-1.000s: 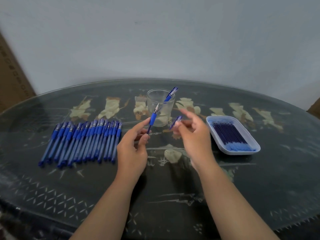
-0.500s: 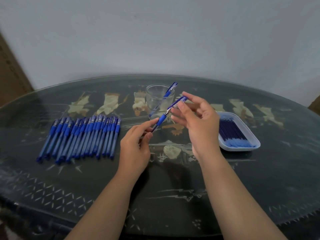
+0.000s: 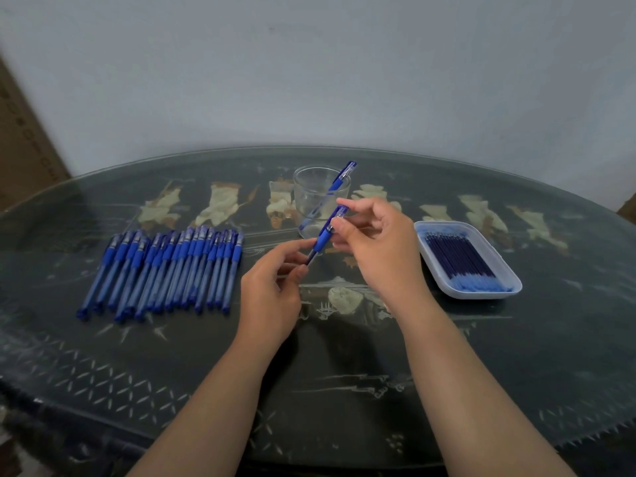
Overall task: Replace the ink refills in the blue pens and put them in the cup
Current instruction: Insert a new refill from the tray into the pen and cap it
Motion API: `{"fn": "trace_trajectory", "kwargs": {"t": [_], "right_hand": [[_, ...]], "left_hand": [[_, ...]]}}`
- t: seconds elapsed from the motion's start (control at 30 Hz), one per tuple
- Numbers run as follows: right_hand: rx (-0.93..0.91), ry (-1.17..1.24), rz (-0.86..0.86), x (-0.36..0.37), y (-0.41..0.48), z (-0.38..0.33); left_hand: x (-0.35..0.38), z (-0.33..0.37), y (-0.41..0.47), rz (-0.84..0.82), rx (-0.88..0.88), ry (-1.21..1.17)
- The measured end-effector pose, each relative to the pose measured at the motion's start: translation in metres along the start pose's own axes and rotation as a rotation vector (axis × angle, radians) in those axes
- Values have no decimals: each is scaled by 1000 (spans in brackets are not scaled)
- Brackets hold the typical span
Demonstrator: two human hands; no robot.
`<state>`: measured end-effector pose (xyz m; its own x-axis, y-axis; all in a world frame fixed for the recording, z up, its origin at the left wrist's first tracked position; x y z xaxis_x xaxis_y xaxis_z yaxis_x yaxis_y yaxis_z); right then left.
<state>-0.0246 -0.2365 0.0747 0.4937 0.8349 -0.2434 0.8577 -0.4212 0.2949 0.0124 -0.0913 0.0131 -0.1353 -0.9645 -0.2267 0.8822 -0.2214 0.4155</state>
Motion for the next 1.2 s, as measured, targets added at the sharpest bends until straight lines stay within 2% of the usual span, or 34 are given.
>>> {"fn": "trace_trajectory", "kwargs": {"t": [0.4, 0.8, 0.87, 0.97, 1.1, 1.2], "right_hand": [[46, 6, -27, -3, -1, 0], [-4, -5, -3, 2, 1, -11], [-14, 3, 46, -4, 10, -22], [-84, 28, 209, -22, 32, -42], [-193, -15, 385, -32, 60, -58], [-201, -52, 411, -27, 76, -57]], "left_hand": [[0, -1, 0, 1, -10, 7], [-3, 2, 0, 49, 21, -43], [-7, -1, 1, 109, 16, -70], [-11, -6, 1, 170, -59, -129], [-11, -8, 1, 161, -117, -112], [-9, -9, 2, 143, -143, -96]]}}
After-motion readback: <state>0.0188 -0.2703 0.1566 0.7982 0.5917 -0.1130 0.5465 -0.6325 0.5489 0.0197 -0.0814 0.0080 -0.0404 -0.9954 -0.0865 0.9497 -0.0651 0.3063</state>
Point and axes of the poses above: each hand's wrist, its own y-axis towards the middle knuckle, its own x-axis out of the palm, z = x × y, the point moved 4 cm from there along y, towards the middle knuckle, and after that the axes turned 4 degrees about -y, right-handed, at the moved point
